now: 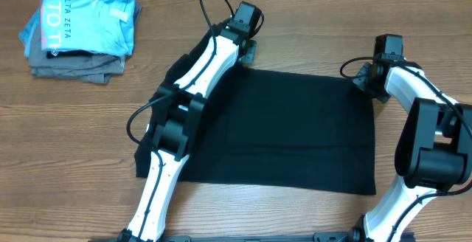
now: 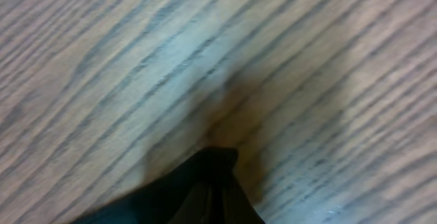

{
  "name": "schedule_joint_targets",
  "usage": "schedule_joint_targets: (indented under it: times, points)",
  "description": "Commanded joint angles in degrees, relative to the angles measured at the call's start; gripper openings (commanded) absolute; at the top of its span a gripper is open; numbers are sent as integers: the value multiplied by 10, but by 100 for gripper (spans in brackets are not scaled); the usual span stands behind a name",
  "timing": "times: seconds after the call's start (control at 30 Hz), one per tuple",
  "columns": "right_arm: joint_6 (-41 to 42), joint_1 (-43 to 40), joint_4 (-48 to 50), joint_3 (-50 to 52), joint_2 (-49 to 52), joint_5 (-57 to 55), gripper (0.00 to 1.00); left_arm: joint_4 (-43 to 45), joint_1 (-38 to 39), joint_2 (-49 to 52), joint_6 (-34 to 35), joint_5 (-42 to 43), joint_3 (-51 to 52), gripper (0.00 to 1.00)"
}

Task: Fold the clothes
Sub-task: 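Grasp the top corners and fold the top edge down toward the bottom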

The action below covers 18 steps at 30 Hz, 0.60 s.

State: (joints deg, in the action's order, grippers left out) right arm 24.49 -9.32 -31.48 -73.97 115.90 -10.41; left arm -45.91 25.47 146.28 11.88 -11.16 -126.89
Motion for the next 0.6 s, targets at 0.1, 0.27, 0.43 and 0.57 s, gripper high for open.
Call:
schedule_joint_targets:
  times: [0.1,0.27,0.43,0.57]
  points:
    - [58,-5,-49,-31,1,-31,4,-96,-3,-10,0,-71,-89,4]
    - [89,-5,-124,-70,-15,-31,4,-181,-3,-28,8,-74,-137,4]
    - [136,-5,-181,-79,-47,-31,4,-260,-3,-46,43,-75,-168,4]
    - [162,-5,-225,-79,-81,-31,4,-315,-4,-68,53,-75,-177,4]
